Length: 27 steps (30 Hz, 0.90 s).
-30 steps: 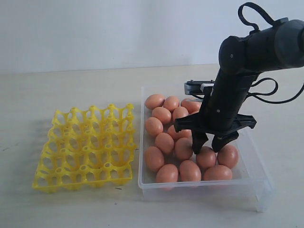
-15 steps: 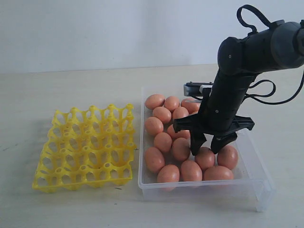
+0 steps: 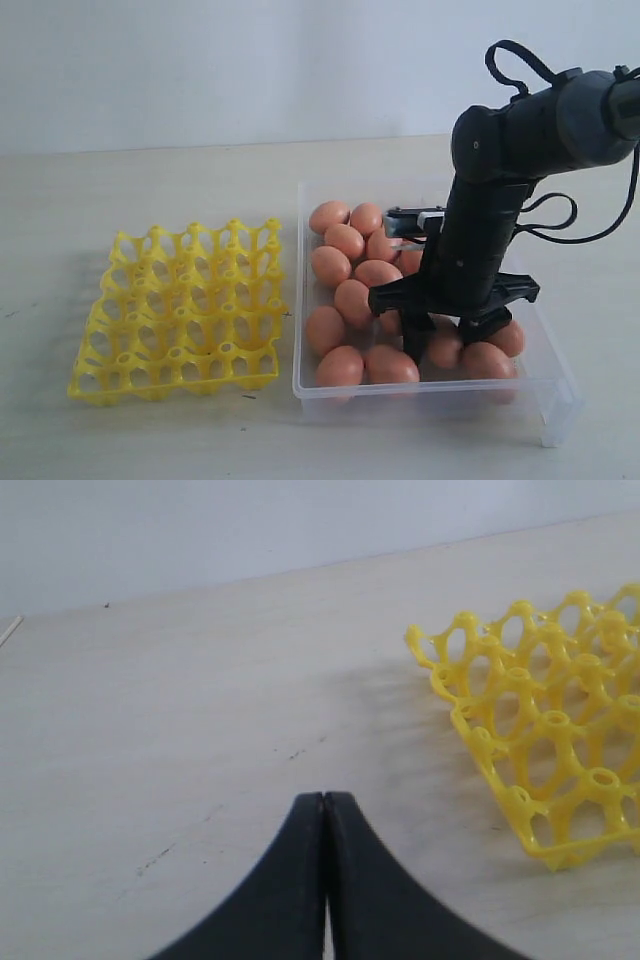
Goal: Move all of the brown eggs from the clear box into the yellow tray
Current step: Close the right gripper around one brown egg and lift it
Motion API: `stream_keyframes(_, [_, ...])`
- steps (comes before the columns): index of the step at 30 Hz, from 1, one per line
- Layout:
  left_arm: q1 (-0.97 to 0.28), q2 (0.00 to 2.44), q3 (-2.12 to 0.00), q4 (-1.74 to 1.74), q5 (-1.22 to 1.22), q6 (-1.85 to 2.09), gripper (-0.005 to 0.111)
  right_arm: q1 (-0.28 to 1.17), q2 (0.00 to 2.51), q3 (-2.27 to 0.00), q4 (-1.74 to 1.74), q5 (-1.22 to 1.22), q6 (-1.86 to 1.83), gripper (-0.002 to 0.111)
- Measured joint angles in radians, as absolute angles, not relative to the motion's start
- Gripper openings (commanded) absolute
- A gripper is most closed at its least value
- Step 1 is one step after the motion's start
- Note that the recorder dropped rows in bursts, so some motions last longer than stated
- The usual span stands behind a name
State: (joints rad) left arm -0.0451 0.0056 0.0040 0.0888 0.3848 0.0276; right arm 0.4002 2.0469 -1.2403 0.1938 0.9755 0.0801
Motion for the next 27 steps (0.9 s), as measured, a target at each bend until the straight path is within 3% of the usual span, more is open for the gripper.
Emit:
stream_keyframes(22, [-0.045,0.006,0.004,0.089,0.385,0.028,0.000,0.400,2.026,-1.224,0.192,0.816,0.038,0.053])
stream_keyframes(24, [-0.045,0.006,0.004,0.089,0.385,0.028,0.000,0.400,2.026,-1.224,0.192,0.814,0.038,0.046])
stream_keyframes(27, [-0.045,0.006,0.004,0.089,0.385,0.028,0.000,0.400,2.024,-1.224,0.192,0.812,0.033,0.013])
